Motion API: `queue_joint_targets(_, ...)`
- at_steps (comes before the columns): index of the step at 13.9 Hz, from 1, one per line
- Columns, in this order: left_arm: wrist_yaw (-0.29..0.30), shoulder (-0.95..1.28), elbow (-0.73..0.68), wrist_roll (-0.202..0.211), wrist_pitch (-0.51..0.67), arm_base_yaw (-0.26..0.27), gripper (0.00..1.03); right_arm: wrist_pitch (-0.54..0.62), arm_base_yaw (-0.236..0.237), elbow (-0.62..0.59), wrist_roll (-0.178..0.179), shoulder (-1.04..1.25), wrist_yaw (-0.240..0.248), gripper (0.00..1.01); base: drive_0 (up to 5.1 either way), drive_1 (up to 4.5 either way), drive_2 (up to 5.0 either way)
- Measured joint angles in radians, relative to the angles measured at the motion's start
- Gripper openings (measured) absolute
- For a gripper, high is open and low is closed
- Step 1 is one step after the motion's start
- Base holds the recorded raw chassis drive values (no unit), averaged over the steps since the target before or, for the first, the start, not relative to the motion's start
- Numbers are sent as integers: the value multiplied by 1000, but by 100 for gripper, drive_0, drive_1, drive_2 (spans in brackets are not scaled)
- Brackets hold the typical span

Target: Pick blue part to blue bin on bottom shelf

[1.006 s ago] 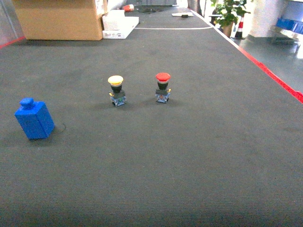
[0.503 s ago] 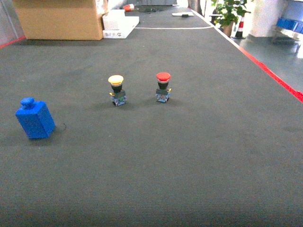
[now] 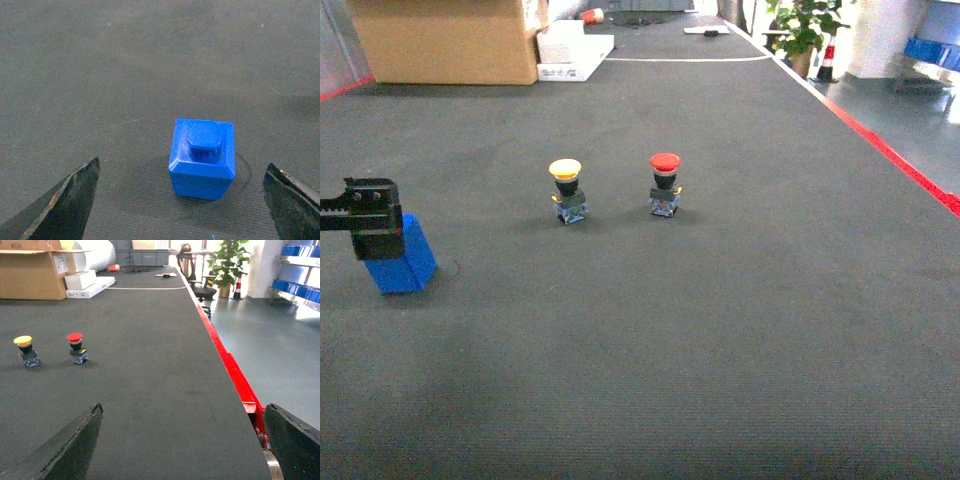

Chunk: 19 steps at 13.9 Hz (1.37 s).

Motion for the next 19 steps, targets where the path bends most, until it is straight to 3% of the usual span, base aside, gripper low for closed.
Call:
queue_joint_targets(2, 59, 124, 62, 10, 14, -1, 98, 0, 0, 0, 0, 0, 0, 98, 0, 0, 0)
queue_joint_targets(7, 99, 347, 204, 16, 71, 30, 98, 0, 0, 0, 0, 0, 0, 98, 0, 0, 0)
queue_joint_targets(8, 110, 368, 211, 19, 64, 34, 93, 0, 0, 0, 0, 0, 0, 98, 0, 0, 0)
queue_joint_targets(11, 130, 373, 210, 23, 143, 26, 61, 0, 0, 0, 0, 0, 0, 98, 0, 0, 0)
queue_joint_targets(12, 129, 368, 203, 22, 154, 23, 47, 0, 0, 0, 0, 0, 0, 98, 0, 0, 0)
queue_joint_targets(13, 128, 365, 195, 21, 167, 22, 45, 0, 0, 0, 0, 0, 0, 98, 0, 0, 0)
queue_joint_targets(16, 101, 290, 116, 18, 225, 22, 44, 0, 0, 0, 0, 0, 0, 98, 0, 0, 0)
queue_joint_targets(18, 86, 113, -38, 42, 311, 10, 44, 0, 0, 0, 0, 0, 0, 98, 0, 0, 0)
queue_joint_targets(19, 90, -24, -117, 40, 264, 1, 44, 0, 0, 0, 0, 0, 0, 98, 0, 0, 0)
